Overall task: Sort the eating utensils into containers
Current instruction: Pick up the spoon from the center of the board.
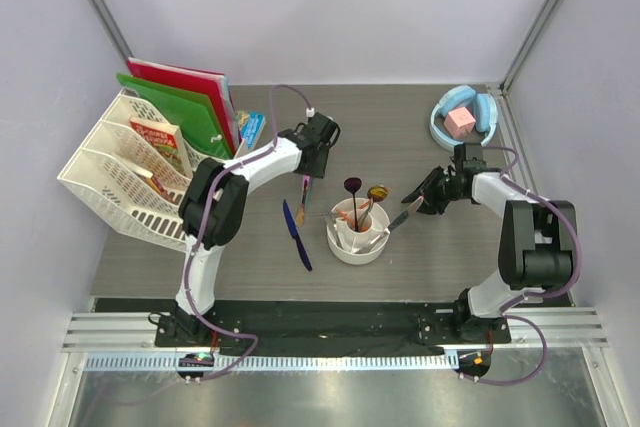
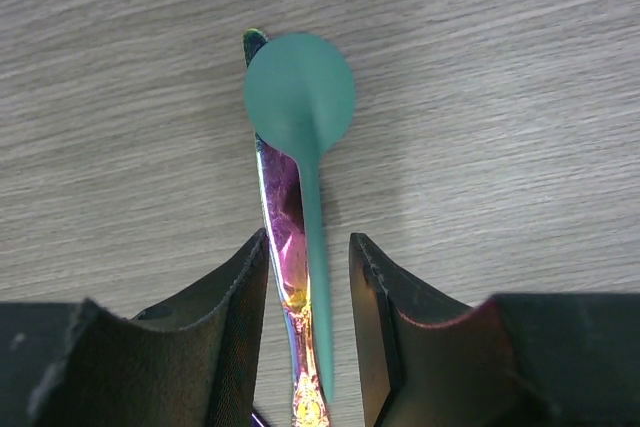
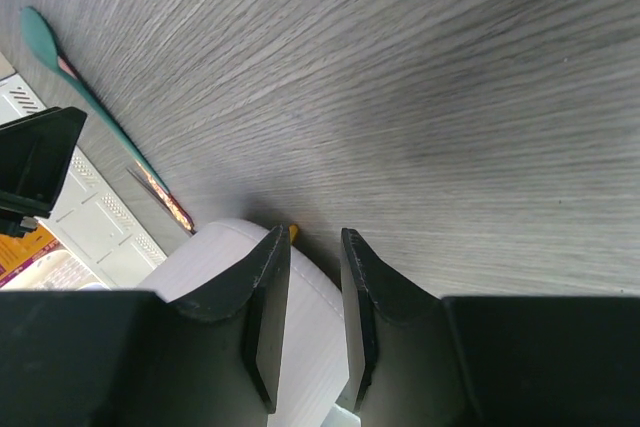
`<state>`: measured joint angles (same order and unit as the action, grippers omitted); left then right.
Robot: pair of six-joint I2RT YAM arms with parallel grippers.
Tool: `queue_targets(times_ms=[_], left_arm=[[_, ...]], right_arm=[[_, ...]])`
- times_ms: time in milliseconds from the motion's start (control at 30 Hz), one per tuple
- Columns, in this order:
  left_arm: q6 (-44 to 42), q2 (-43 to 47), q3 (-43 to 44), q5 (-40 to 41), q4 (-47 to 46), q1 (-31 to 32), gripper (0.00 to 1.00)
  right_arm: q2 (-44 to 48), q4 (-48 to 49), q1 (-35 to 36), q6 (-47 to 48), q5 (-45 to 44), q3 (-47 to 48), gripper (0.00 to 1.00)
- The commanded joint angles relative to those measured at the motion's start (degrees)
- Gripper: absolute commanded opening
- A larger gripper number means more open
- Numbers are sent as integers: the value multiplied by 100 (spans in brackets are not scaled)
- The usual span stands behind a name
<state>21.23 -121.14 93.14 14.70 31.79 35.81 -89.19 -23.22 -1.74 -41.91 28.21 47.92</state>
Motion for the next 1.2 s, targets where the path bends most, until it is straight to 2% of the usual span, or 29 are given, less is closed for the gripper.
queue_targets(times_ms=[0, 200, 367, 400, 467, 500, 567, 667, 867, 1167], left_arm=[[-207, -190, 353, -142, -68, -74, 38], [-251, -550, 529, -274, -33, -83, 35], [-225, -691, 468, -450, -50, -92, 21], [-225, -700, 450, -468, -59, -92, 13], [-216, -692, 389, -564, -59, -92, 9], [-234, -683, 354, -582, -76, -92, 3], [-242, -648, 275, -635, -94, -92, 0], [-278, -437, 55, -653, -182, -92, 0], [-295, 555, -560, -670, -752, -136, 0], [-102, 1364, -560, -477, -824, -197, 0]], right_arm=[[-134, -7, -20, 87, 36, 261, 32], [-196, -24, -20, 122, 27, 341, 32], [-134, -94, -28, 130, 10, 358, 32], [-125, -103, -28, 122, 1, 358, 32], [-134, -112, -37, 122, 1, 367, 32], [-134, -112, -37, 139, -8, 367, 33], [-125, -130, -28, 130, 1, 367, 32], [-108, -139, -37, 131, 1, 358, 32], [-55, -147, -37, 139, -26, 323, 32], [24, -86, -28, 61, 1, 200, 32]])
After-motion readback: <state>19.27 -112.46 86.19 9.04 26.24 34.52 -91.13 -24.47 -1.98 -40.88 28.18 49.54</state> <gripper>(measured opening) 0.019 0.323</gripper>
